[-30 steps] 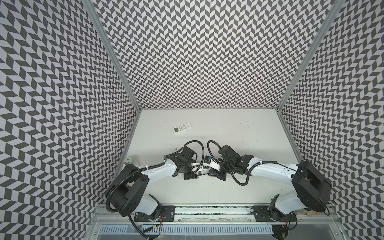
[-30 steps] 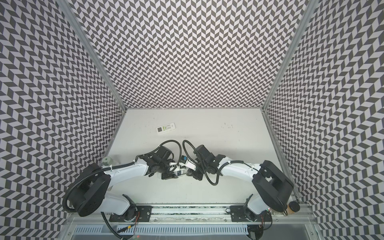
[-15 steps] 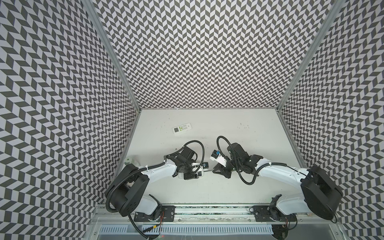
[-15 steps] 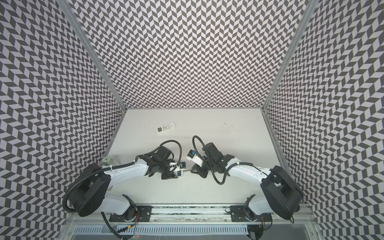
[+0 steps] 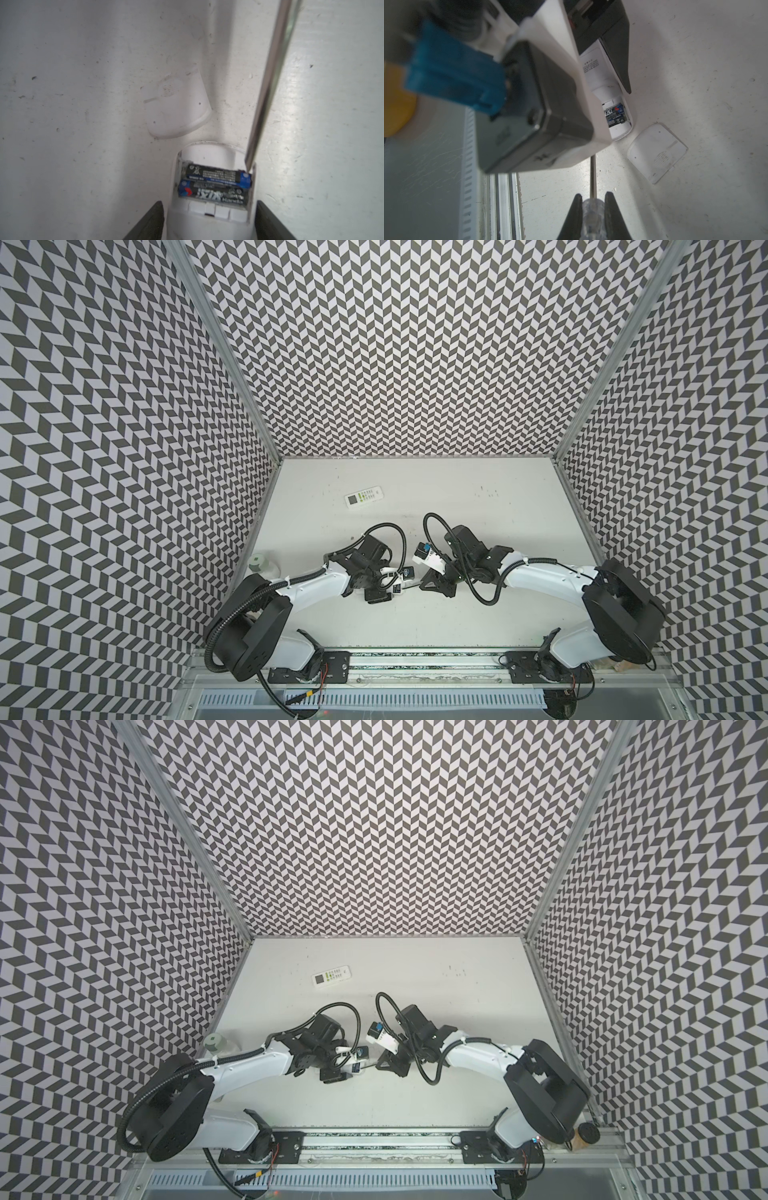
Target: Unload the batteries from the remote control
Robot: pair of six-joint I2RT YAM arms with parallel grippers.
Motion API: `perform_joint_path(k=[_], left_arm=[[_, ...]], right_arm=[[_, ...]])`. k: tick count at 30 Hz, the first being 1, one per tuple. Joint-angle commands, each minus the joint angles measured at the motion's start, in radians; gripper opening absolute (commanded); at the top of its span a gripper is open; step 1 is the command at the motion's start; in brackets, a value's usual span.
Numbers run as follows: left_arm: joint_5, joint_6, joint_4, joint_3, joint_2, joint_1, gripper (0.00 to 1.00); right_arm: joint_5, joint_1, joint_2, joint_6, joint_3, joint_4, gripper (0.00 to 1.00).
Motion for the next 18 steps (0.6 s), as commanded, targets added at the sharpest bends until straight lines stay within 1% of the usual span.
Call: perform_joint_path(k=[1, 4, 9, 12, 18], left_arm=[[-0.026, 0.029, -0.049, -0.029, -0.005, 0.015, 0.72], [-0.026, 0.041, -0.055, -0.04, -0.011, 0.018, 0.72], [-0.011, 0.046, -0.06, -0.057, -0.012, 0.028, 0.65], [0.006, 0.041, -0.066, -0.06, -0.016, 0.028, 0.6], [0.011, 0.05, -0.068, -0.069, -0.016, 0.03, 0.48]], right_arm=[[-0.012, 0.007, 0.021, -0.024, 0.032, 0.027, 0.0], [-0.011, 0.007, 0.05, -0.027, 0.049, 0.016, 0.0], [-0.025, 0.011, 0.064, -0.029, 0.068, 0.017, 0.0], [-0.03, 0.012, 0.084, -0.047, 0.087, -0.019, 0.0], [-0.066, 0.016, 0.087, -0.044, 0.084, -0.025, 0.0]])
